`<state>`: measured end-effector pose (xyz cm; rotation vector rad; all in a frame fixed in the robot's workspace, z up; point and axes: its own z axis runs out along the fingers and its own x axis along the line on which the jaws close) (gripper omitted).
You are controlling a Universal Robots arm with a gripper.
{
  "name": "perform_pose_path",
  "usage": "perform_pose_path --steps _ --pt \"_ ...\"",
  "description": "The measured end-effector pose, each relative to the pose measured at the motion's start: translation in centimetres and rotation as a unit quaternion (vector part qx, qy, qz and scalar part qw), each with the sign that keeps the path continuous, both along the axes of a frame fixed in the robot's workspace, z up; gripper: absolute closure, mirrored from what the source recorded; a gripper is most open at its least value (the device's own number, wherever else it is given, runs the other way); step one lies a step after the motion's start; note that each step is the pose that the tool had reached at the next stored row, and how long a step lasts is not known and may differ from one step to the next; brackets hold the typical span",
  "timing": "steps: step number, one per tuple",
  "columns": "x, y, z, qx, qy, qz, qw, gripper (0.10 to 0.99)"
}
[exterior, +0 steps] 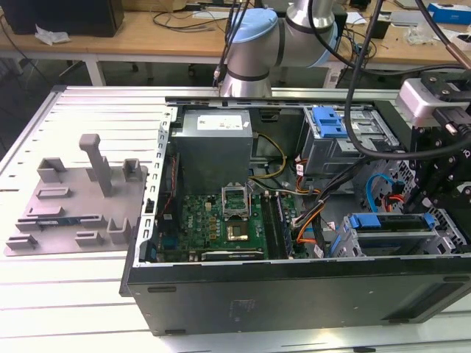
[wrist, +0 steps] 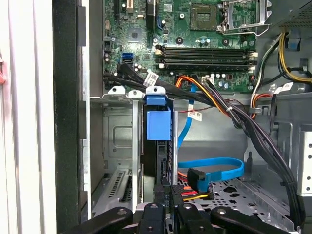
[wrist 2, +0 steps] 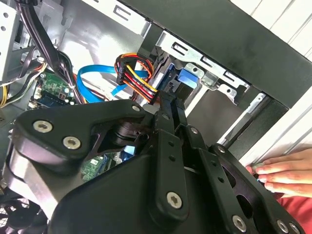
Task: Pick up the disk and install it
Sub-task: 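Insert the first disk wire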
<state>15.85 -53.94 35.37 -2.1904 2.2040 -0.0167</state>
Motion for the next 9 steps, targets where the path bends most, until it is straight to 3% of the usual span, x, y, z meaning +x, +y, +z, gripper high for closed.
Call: perform_pose_path --steps 9 --pt "0.0 -0.01 -0.1 0.0002 0.0 -0.005 1.0 0.922"
